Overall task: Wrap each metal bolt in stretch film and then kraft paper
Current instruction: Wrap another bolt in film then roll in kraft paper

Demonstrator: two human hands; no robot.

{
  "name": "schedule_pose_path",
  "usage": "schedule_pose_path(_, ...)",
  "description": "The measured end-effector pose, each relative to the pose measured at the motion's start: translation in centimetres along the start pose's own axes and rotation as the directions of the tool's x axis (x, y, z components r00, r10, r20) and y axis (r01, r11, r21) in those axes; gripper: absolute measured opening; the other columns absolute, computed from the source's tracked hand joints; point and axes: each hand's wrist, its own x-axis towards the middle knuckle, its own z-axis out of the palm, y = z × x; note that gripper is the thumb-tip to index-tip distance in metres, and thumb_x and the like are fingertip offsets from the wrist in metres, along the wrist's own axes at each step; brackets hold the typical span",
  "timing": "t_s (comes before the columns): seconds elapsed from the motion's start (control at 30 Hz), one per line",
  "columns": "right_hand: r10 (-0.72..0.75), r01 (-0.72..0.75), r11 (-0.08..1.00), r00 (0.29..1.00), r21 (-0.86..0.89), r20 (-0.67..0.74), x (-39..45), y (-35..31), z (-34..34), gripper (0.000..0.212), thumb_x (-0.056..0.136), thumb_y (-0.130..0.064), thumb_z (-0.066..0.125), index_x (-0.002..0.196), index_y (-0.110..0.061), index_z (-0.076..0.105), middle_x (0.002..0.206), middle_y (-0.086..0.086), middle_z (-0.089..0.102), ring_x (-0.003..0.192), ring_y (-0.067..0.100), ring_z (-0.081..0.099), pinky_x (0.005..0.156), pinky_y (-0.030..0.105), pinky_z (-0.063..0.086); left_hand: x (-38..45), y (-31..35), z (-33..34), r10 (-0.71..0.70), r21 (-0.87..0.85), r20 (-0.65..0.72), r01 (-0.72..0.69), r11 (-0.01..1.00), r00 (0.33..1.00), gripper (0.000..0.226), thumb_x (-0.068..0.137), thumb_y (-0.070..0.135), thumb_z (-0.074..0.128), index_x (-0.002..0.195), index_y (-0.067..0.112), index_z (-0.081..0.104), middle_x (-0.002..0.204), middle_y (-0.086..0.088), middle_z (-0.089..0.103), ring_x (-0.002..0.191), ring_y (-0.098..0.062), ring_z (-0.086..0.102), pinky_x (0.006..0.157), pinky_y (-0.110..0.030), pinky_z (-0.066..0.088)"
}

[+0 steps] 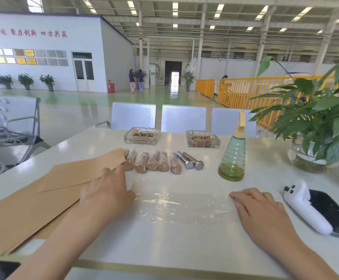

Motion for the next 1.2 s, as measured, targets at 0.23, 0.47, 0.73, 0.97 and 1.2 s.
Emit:
schedule_pose_path(0.23,0.004,-0.003,0.999,1.0,-0.034,0.024,-0.1,-0.4,-0.3,0.04,0.108,-0.046,0.021,0.141,-0.051,0.043,0.14,-0.023,0.041,0.127,0.011,0.041,0.099,0.034,0.038,1.5,-1.8,0.4,-0.023,-0.02,0.032,0.024,1.0,0.999,0.056,0.091,0.056,0.05,0.14,0.033,0.037,0.107,0.001,0.045,0.111,-0.03,0.056,0.082,-0.038,0.047)
schedule_pose_path(0.47,0.011,-0.01,0.999,1.0,-0.041,0.023,-0.1,-0.3,-0.1,0.04,0.108,-0.048,0.02,0.141,-0.052,0.043,0.14,-0.025,0.04,0.127,0.01,0.041,0.097,0.034,0.037,1.8,-2.4,0.6,-0.048,-0.036,0.032,0.049,0.998,0.998,0.053,0.093,0.056,0.046,0.142,0.037,0.037,0.112,0.003,0.048,0.088,-0.026,0.068,0.078,-0.037,0.05)
schedule_pose_path(0.73,0.012,-0.013,0.989,1.0,0.147,0.01,-0.2,0.8,0.3,0.04,0.108,-0.046,0.024,0.139,-0.056,0.046,0.141,-0.03,0.042,0.131,0.006,0.037,0.099,0.031,0.03,1.4,-2.4,1.7,-0.062,-0.053,-0.015,0.061,0.997,0.998,0.053,0.095,0.054,0.043,0.144,0.037,0.033,0.111,0.004,0.043,0.112,-0.032,0.056,0.081,-0.038,0.043)
schedule_pose_path(0.97,-0.013,0.023,0.978,0.999,0.207,-0.047,-0.6,1.0,0.5,0.04,0.107,-0.035,0.036,0.142,-0.049,0.049,0.144,-0.028,0.045,0.133,0.006,0.036,0.105,0.031,0.03,1.0,-2.2,2.0,-0.006,-0.154,-0.092,-0.008,0.988,0.996,0.053,0.096,0.059,0.046,0.144,0.045,0.027,0.149,-0.001,0.035,0.127,-0.034,0.05,0.096,-0.044,0.048)
schedule_pose_path(1.2,-0.023,0.122,0.93,0.961,0.347,-0.275,-1.2,1.1,0.0,0.03,0.099,-0.017,0.055,0.107,-0.044,0.065,0.113,-0.025,0.06,0.107,0.008,0.046,0.099,0.04,0.042,0.5,-1.3,1.9,0.123,0.046,-0.197,-0.116,0.992,0.973,0.051,0.097,0.055,0.047,0.147,0.048,0.037,0.16,0.003,0.019,0.149,-0.026,0.018,0.114,-0.043,0.033)
